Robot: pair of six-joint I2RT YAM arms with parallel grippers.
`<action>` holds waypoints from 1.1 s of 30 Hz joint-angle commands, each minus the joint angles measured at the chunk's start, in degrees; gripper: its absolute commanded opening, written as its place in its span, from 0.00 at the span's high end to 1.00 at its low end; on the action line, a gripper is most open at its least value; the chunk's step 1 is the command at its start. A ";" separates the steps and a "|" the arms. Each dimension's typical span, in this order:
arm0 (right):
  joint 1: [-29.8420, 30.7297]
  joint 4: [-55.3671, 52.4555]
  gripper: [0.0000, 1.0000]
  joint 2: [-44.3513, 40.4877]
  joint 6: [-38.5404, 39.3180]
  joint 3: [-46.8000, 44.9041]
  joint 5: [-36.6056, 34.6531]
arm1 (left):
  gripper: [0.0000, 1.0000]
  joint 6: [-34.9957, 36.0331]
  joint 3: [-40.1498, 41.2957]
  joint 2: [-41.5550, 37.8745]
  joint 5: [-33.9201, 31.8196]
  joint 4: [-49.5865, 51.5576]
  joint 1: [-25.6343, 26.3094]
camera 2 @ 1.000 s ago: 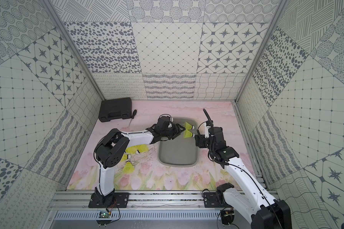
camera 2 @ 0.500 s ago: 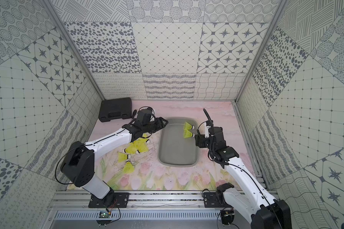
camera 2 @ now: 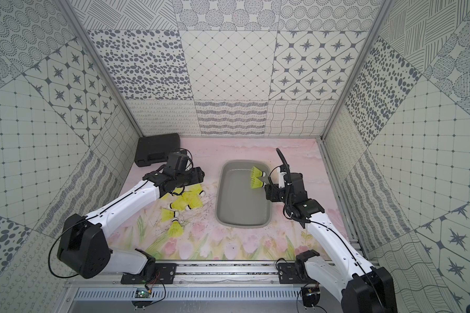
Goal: Put the shuttlecocks into the storage box
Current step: Pick up the shuttlecock at the center of the board.
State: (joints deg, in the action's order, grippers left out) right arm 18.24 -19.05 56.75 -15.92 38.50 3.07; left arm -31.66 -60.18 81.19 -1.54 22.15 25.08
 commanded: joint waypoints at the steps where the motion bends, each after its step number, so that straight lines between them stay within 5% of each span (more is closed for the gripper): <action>1: -0.22 2.20 0.26 0.15 0.21 -0.37 0.67 | 0.27 7.13 -0.08 1.95 -0.59 5.16 -3.13; 12: -0.22 1.61 0.26 0.00 0.08 -0.38 0.37 | 0.40 17.13 -5.18 11.76 8.35 9.32 -10.53; 33: -0.22 1.92 0.25 0.11 -0.51 -1.06 0.09 | 0.51 27.70 -12.93 22.06 18.74 13.49 -10.70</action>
State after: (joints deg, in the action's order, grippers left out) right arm 18.24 -19.05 56.75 -16.12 38.24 3.38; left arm -8.60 -71.33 101.69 11.49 32.58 14.52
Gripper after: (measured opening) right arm 0.749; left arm 0.499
